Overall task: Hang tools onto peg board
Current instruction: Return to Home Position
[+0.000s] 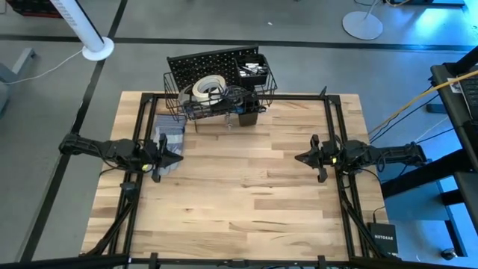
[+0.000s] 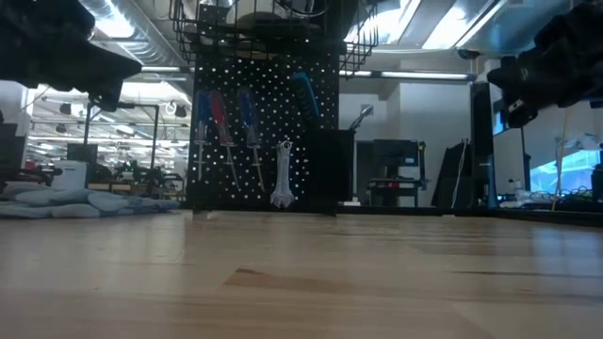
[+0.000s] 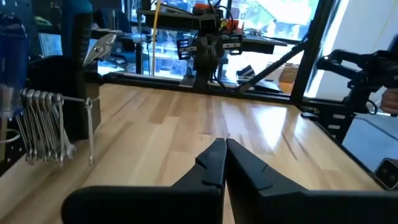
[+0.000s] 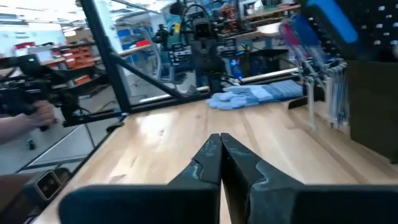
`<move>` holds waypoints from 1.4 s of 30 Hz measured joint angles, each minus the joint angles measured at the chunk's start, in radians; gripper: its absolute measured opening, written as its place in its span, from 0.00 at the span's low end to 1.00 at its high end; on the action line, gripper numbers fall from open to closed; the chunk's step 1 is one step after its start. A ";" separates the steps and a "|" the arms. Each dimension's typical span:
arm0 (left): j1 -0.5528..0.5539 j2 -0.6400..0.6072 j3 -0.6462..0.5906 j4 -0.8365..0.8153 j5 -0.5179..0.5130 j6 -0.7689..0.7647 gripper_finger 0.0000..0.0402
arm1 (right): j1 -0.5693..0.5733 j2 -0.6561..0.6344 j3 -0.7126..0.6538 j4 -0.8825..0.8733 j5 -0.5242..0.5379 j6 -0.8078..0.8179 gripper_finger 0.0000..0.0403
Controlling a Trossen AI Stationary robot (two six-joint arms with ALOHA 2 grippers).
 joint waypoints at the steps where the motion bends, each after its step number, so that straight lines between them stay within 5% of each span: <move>1: 0.000 0.000 0.000 0.001 0.000 0.008 0.00 | 0.000 -0.003 0.000 -0.001 -0.008 0.000 0.02; 42: 0.000 -0.001 -0.008 0.022 -0.051 0.040 0.02 | 0.000 -0.004 -0.003 -0.010 0.000 -0.003 0.05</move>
